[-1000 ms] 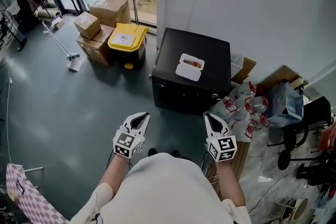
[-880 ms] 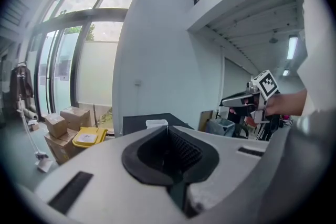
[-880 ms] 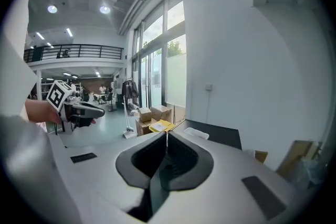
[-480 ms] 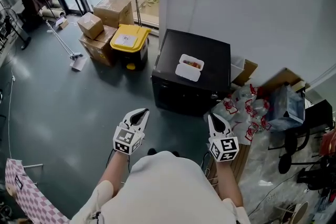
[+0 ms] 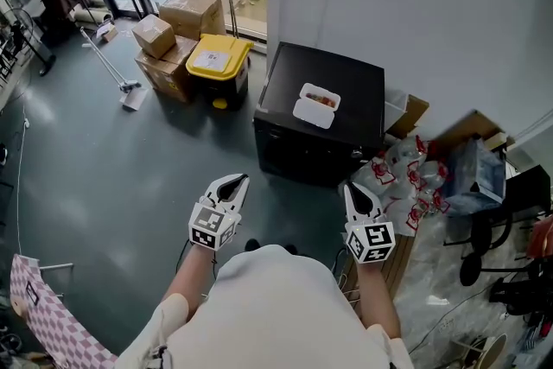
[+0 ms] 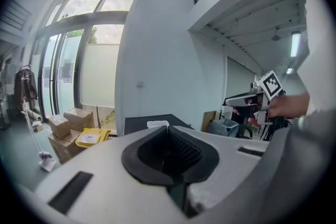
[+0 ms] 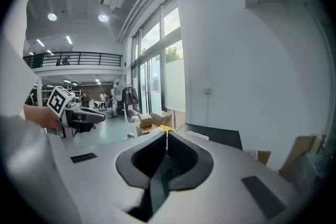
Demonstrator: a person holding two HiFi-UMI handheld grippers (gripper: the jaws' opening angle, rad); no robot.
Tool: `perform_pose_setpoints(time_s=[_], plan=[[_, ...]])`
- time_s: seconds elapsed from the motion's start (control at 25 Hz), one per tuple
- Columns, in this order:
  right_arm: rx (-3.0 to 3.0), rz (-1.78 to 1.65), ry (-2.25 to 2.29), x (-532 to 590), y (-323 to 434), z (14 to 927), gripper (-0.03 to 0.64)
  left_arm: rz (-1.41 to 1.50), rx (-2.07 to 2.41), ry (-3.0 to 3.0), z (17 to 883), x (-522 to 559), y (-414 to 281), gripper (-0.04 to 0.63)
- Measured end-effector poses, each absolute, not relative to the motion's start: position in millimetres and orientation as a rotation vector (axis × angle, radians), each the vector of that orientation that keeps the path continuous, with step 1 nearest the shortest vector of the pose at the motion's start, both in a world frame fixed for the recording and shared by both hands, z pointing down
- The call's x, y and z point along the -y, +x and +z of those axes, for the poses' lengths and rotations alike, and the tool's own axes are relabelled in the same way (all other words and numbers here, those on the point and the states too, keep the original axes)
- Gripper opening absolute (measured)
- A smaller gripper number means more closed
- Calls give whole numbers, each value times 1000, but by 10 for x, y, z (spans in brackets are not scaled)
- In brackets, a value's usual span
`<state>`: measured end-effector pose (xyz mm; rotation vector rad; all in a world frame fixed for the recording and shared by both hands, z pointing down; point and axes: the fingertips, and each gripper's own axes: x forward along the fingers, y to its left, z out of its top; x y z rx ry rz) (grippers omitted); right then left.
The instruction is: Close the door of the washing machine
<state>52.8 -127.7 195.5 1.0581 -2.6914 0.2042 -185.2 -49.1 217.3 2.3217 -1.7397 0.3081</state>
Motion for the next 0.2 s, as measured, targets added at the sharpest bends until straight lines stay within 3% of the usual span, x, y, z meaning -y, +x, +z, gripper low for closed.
perform_pose_setpoints(time_s=[0.2], plan=[[2696,198,1046,1282,506,1953,32,314,1731,2316,2183,510,-1821,9]])
